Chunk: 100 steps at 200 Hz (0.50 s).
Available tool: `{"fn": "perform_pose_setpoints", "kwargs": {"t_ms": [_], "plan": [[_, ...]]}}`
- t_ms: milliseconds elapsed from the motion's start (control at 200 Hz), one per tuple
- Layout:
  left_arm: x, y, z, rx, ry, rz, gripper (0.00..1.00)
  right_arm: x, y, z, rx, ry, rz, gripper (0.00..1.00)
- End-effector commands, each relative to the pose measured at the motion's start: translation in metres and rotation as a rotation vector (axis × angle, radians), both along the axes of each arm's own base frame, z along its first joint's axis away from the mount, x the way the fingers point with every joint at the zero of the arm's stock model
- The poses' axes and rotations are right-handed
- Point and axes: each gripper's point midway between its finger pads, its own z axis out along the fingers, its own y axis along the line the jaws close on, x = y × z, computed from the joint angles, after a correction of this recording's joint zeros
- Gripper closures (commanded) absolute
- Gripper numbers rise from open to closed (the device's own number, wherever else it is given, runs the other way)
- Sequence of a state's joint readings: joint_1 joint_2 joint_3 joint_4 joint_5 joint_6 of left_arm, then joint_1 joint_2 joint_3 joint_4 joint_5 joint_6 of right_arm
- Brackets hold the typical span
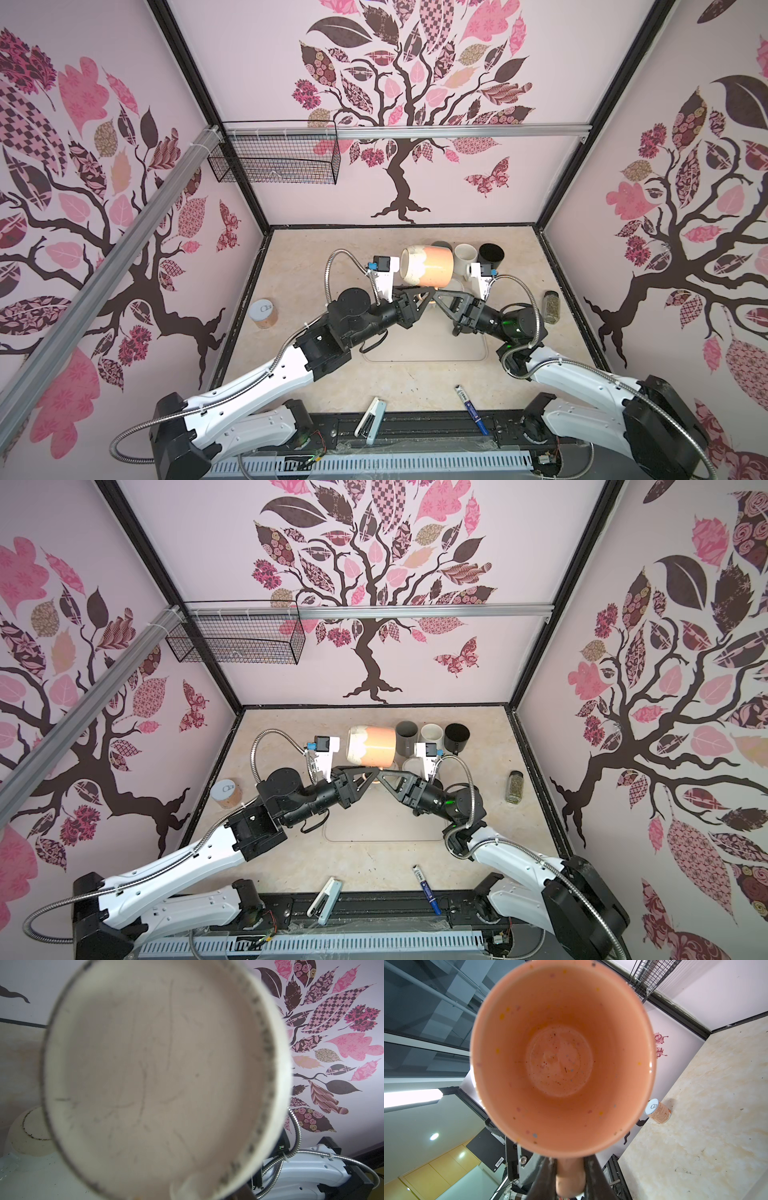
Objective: Turn the mug right side up
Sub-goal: 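Grasp the peach mug's handle with right gripper while left gripper holds it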
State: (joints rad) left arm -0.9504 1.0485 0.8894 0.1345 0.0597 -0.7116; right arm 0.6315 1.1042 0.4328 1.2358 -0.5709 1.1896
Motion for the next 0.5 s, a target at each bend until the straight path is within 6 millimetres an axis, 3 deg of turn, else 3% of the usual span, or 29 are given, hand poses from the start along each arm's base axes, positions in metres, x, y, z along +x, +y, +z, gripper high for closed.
{"fn": "perform_pose_setpoints", "kwargs": {"t_ms": [0,170,325,410,475,495], "plan": [[-0.004,0.012,0.051,-0.104,-0.103,0.022,0.66,-0.018,-0.009,0.034,0.064,-0.126,0.012,1.0],[-0.004,0.016,0.05,-0.103,-0.102,0.032,0.67,-0.021,-0.011,0.036,0.072,-0.132,0.015,1.0],[-0.005,0.013,0.048,-0.098,-0.098,0.013,0.75,-0.023,-0.01,0.037,0.077,-0.139,0.026,1.0],[-0.005,0.008,0.045,-0.093,-0.089,-0.005,0.84,-0.023,-0.01,0.037,0.079,-0.142,0.034,1.0],[-0.004,0.006,0.042,-0.088,-0.081,-0.007,1.0,-0.023,-0.009,0.037,0.082,-0.141,0.039,1.0],[-0.003,0.006,0.042,-0.089,-0.08,-0.006,1.0,-0.023,-0.009,0.037,0.083,-0.142,0.04,1.0]]}}
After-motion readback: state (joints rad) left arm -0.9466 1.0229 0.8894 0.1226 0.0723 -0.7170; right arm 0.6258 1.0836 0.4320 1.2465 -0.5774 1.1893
